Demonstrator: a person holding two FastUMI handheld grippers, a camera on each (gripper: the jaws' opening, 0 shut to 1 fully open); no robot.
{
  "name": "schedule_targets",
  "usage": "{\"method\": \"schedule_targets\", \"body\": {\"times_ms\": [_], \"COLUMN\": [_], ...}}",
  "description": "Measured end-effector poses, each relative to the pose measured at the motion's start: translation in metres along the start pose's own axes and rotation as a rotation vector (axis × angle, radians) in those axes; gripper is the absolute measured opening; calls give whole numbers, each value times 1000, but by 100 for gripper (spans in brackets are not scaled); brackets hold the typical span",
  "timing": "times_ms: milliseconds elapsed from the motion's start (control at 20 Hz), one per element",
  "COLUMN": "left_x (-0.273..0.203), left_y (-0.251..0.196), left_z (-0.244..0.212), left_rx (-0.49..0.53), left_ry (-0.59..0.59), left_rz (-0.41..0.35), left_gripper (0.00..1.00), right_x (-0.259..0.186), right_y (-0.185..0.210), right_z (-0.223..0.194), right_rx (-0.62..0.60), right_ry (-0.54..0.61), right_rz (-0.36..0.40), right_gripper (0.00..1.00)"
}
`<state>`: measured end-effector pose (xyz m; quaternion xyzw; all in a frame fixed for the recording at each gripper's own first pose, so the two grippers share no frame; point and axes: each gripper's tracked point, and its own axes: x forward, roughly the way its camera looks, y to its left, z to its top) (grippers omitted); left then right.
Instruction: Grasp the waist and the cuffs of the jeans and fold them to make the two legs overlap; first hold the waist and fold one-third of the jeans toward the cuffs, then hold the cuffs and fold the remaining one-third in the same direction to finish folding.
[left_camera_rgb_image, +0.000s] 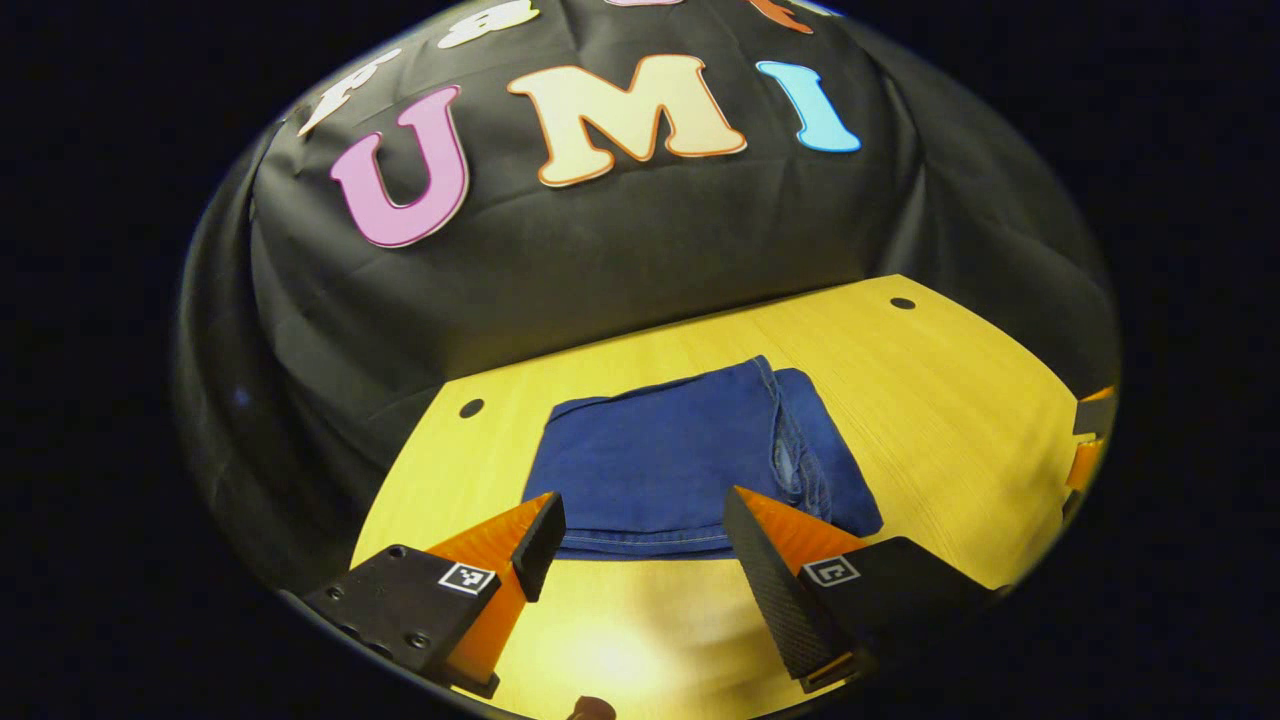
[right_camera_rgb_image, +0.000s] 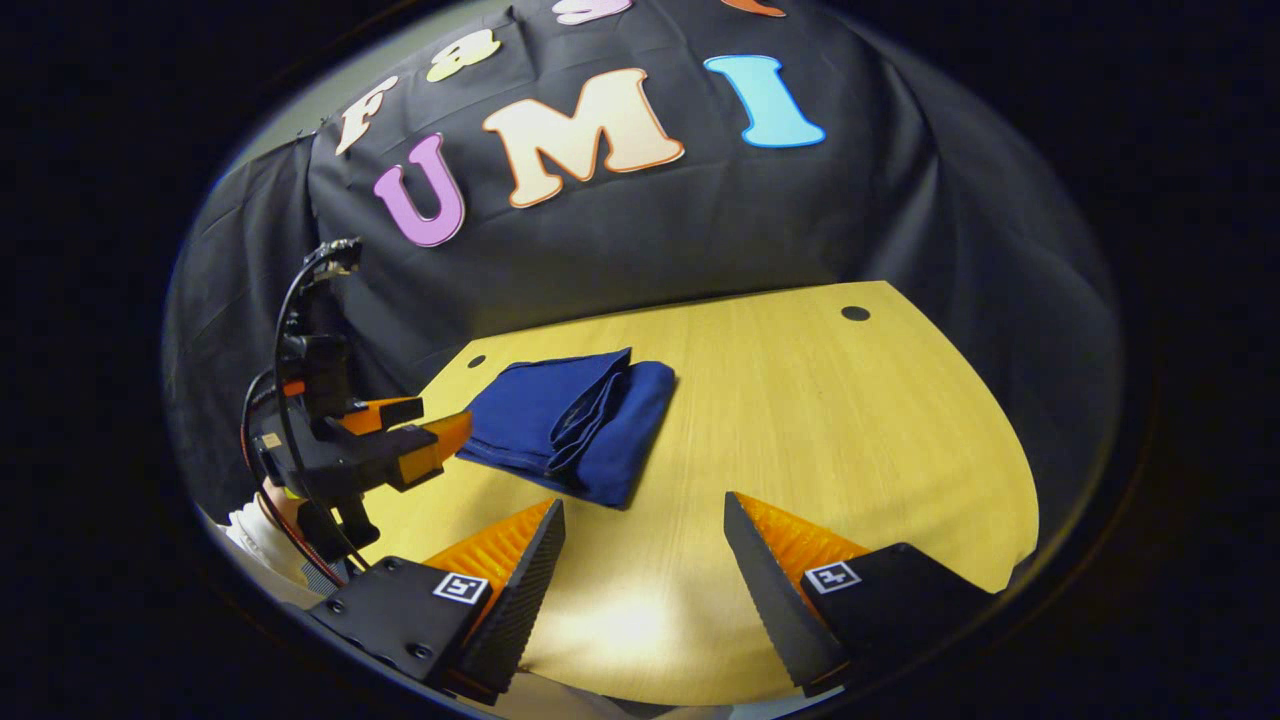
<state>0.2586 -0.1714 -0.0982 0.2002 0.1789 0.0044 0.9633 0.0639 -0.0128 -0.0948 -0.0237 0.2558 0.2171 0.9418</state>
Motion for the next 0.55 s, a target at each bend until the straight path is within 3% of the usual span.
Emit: {"method": "schedule_targets", "body": {"times_ms": [200, 250, 350, 400, 500, 550], "left_x": [-17, -19, -21, -22, -24, -26], "left_y": [8, 6, 3, 1, -1, -1], "left_z": [-17, -19, -27, -28, -28, -27], "left_rx": [-11, -16, -31, -38, -46, -40], "left_ry": [31, 33, 47, 48, 46, 37], "left_rz": [1, -2, -1, 1, 10, 16], "left_gripper": [96, 96, 96, 96, 96, 100], "right_x": [-4, -5, -9, -11, -16, -18], "right_y": [10, 10, 8, 7, 2, -1], "right_z": [0, 2, 8, 10, 12, 12], "right_rx": [-29, -32, -31, -32, -42, -51], "right_ry": [6, -1, -17, -25, -33, -36], "right_rz": [10, 10, 12, 14, 10, 5], "right_gripper": [98, 94, 98, 94, 94, 98]}}
